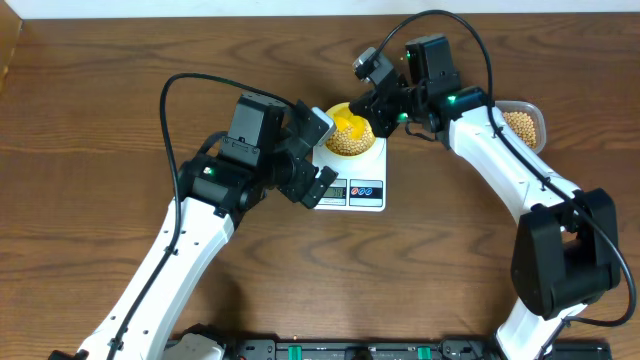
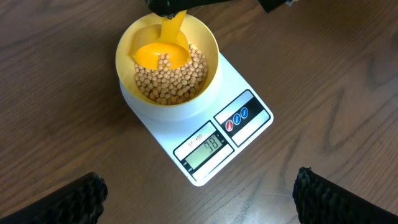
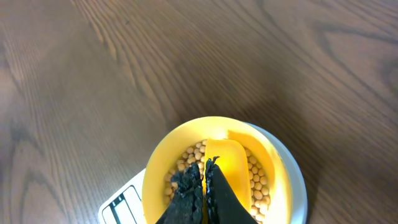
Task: Scoop item into bowl and weigh 50g on scale
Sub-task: 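Tilt the yellow scoop over the bowl with the right gripper, pouring soybeans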
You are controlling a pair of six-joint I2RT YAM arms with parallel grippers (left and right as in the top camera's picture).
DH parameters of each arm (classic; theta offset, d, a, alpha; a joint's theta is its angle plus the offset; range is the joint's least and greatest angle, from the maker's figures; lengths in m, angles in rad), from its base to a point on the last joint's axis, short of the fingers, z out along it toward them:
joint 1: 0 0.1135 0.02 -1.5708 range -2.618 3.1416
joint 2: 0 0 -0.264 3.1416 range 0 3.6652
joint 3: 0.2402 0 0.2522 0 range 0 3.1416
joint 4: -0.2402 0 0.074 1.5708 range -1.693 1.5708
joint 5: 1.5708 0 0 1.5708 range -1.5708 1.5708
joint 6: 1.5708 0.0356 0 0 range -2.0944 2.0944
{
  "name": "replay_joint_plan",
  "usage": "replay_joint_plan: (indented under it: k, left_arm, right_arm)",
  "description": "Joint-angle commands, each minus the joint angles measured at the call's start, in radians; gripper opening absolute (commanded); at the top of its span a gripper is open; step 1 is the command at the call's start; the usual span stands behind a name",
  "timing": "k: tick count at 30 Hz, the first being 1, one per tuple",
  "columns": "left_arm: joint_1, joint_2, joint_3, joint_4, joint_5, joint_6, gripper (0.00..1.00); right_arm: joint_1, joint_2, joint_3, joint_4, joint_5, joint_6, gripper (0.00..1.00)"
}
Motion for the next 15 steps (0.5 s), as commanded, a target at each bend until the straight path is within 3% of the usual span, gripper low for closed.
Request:
replay_joint_plan:
  k: [1,15]
  left_arm:
    - [0.002,0.007,-0.007,-0.001,0.01,0.017,0.98]
    - [0.002,0.007,-0.007,-0.001,0.01,0.017,0.98]
  right_arm:
    - [0.002,0.006,-0.007,-0.01,-0.052,-0.016,0.01]
    - [0.002,0.006,-0.007,-0.041,-0.107,0.014,0.01]
